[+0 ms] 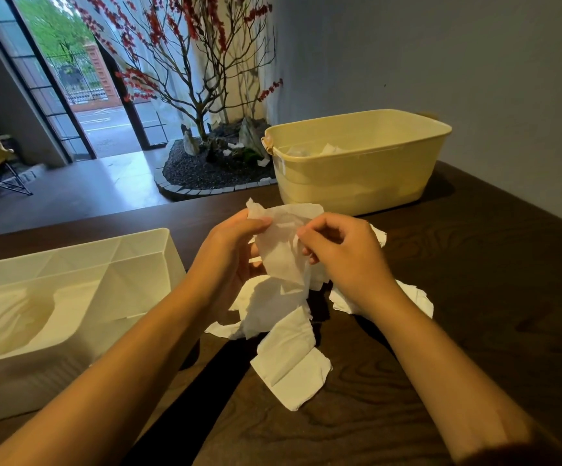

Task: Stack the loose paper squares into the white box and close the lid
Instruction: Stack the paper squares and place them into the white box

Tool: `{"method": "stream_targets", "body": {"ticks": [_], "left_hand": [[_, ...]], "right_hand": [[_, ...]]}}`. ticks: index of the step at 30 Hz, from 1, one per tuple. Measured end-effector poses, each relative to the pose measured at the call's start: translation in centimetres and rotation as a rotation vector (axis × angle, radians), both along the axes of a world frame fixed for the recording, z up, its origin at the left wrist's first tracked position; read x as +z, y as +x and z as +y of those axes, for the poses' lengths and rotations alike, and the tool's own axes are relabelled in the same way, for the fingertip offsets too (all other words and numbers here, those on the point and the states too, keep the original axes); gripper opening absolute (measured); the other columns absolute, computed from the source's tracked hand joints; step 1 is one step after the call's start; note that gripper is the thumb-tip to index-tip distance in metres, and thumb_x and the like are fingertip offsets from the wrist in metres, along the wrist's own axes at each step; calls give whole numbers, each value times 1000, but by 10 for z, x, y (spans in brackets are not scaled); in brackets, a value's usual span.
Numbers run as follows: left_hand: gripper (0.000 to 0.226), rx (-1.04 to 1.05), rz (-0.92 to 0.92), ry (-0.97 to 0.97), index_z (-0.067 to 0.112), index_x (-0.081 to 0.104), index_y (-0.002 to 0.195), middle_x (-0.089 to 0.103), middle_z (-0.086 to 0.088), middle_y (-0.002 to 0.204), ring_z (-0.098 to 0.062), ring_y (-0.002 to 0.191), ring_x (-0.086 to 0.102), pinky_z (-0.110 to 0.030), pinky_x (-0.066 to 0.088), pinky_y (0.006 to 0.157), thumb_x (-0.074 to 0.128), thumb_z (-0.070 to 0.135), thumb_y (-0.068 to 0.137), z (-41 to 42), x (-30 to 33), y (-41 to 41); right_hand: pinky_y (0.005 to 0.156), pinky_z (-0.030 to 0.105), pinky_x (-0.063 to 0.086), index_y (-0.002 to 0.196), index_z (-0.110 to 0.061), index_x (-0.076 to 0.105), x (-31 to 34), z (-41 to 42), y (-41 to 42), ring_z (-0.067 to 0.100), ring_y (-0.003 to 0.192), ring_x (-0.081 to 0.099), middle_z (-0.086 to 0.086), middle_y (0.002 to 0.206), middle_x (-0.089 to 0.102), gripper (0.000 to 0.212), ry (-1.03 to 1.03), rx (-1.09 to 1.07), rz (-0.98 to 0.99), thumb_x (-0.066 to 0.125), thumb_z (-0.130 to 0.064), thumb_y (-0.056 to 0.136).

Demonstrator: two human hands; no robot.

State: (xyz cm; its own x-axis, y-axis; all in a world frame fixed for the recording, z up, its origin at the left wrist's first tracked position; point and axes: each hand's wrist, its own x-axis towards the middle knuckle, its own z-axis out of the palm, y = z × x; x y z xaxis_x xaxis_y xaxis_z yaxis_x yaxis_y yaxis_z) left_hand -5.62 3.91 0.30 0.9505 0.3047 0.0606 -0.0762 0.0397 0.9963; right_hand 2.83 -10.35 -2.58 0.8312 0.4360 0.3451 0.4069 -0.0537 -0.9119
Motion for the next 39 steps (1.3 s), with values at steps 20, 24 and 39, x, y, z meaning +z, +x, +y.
{"method": "stream_targets", "body": {"ticks": [20, 24, 39], "left_hand": [[25, 135, 19, -262, 10, 53, 67, 60, 3, 53, -9, 47, 60, -28, 45, 57, 44, 15, 90, -4, 2, -8], [27, 5, 10, -230, 13, 67, 101, 73, 0, 90, -11, 76, 69, -28, 50, 74, 58, 29, 80, 6, -4, -4], [44, -145, 185, -124, 12, 65, 125, 74, -7, 115, -22, 105, 70, -38, 57, 93, 62, 25, 83, 5, -9, -5]], "right_hand": [[93, 34, 51, 120, -12, 68, 2, -1, 9, 20, 108, 68, 4, 110, 75, 31, 244, 196, 623, 66, -26, 93], [75, 29, 53, 96, -14, 74, 6, -7, 10, 19, 89, 70, 10, 94, 75, 11, 188, 90, 348, 64, -16, 95], [89, 36, 57, 96, -20, 73, 10, -6, 9, 19, 97, 73, 5, 101, 77, 20, 284, 192, 443, 62, -4, 93]]}}
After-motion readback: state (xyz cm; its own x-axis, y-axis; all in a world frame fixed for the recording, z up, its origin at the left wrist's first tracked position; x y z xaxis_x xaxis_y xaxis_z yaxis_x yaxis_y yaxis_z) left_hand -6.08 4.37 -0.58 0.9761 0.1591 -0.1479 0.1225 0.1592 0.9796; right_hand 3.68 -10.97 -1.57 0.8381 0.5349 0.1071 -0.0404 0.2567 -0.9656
